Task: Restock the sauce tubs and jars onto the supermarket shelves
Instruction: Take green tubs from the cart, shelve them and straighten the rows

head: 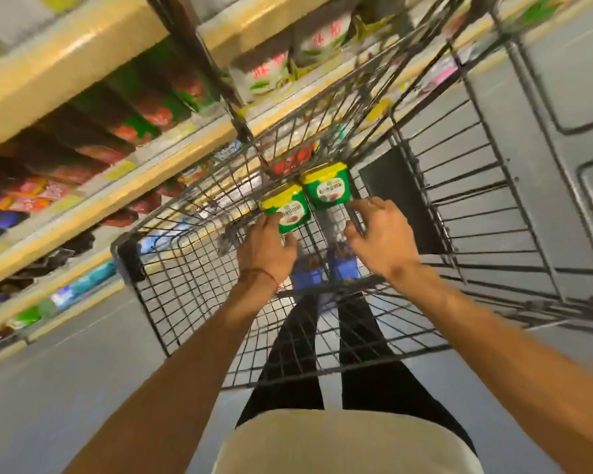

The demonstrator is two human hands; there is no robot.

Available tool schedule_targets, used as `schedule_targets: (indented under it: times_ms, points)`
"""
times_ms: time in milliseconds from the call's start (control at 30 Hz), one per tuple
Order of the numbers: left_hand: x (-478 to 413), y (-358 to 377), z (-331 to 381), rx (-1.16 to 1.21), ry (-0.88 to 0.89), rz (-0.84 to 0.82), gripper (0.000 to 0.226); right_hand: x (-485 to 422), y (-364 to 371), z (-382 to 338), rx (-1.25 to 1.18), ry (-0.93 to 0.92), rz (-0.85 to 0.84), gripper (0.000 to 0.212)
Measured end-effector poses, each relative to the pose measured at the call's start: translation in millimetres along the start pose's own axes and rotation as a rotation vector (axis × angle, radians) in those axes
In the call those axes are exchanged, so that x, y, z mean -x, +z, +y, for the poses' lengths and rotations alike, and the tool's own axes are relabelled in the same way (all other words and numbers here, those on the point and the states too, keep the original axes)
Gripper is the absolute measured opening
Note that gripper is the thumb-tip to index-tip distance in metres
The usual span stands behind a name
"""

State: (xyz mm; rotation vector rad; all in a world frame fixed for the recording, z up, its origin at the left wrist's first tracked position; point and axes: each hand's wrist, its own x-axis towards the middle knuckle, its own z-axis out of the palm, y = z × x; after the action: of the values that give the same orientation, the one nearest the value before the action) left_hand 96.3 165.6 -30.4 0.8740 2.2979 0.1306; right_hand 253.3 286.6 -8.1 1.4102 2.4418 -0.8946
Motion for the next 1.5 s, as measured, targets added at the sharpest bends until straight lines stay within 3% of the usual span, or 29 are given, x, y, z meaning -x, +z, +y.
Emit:
schedule_targets:
  times_ms: [167, 267, 367, 400, 467, 533, 633, 967, 1133, 1267, 1400, 1500]
  points:
    - [-42, 41, -3, 0.401, -0.222, 0.059, 0.064, -62, 32, 26, -0.064, 0.024, -0.134, 0.047]
    - [-73, 72, -11, 0.55, -0.426, -0.025, 0.105, -90, 65, 44, -0.082, 0.038, -0.192, 0.054]
    - [-109, 120, -41, 0.759, -0.625, -0.034, 0.143, -120, 107, 65, -0.184, 0.077, -0.228, 0.074]
    - [-113, 114, -37, 0.829, -0.656, -0.03, 0.14, -129, 119, 71, -0.216, 0.092, -0.223, 0.081]
    - [-124, 113, -36, 0.9, -0.659, -0.017, 0.097, -138, 133, 75, -0.279, 0.102, -0.196, 0.085]
    - [-138, 120, -39, 0.93, -0.638, -0.014, 0.056, -143, 137, 72, -0.327, 0.113, -0.172, 0.069]
    - [-147, 129, -41, 1.104, -0.568, -0.003, 0.032, -158, 150, 73, -0.432, 0.123, -0.098, 0.057]
    - [-157, 149, -62, 1.305, -0.388, 0.01, 0.058, -177, 165, 84, -0.651, 0.167, -0.093, 0.071]
    - [-145, 150, -72, 1.333, -0.386, -0.042, 0.044, -188, 186, 95, -0.674, 0.154, -0.123, 0.099]
    - [-131, 152, -85, 1.335, -0.4, -0.092, 0.04, -176, 179, 86, -0.84, 0.256, -0.215, 0.083]
    - [-126, 159, -89, 1.392, -0.421, -0.066, 0.066, -172, 185, 89, -0.958, 0.235, -0.274, 0.057]
    - [-127, 161, -89, 1.415, -0.414, -0.047, 0.064, -173, 190, 84, -1.107, 0.289, -0.264, 0.053]
